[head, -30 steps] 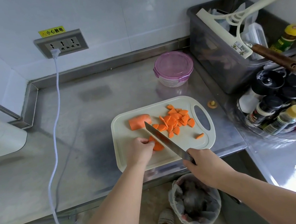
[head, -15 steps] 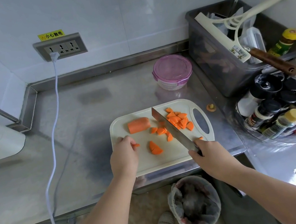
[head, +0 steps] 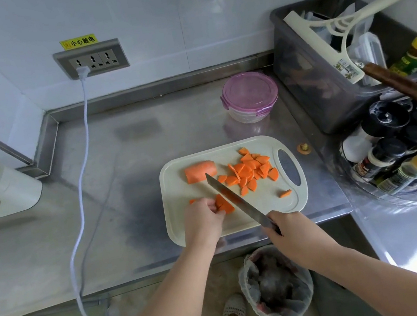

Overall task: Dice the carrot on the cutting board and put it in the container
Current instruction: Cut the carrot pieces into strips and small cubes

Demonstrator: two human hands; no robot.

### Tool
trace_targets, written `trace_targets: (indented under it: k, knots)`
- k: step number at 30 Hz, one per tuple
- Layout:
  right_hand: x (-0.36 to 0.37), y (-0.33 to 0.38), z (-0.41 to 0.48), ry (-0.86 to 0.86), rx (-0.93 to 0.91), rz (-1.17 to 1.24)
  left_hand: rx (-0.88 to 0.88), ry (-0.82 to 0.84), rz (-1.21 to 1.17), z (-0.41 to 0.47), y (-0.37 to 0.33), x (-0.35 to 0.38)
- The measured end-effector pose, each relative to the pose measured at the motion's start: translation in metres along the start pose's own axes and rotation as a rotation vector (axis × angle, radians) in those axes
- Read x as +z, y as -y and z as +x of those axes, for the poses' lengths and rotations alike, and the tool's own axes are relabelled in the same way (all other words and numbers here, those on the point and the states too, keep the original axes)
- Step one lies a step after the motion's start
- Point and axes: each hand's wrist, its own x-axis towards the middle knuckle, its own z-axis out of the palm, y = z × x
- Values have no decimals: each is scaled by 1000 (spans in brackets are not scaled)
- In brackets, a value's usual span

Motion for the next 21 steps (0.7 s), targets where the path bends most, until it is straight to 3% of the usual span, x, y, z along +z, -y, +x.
trace_targets:
  k: [15,21]
  knots:
    - [8,10,1,43,-37,-80,-83,-59,-170,1,4,2]
    - [5,8,1,-5,-55,-33,-24,-71,-115,8,5,1]
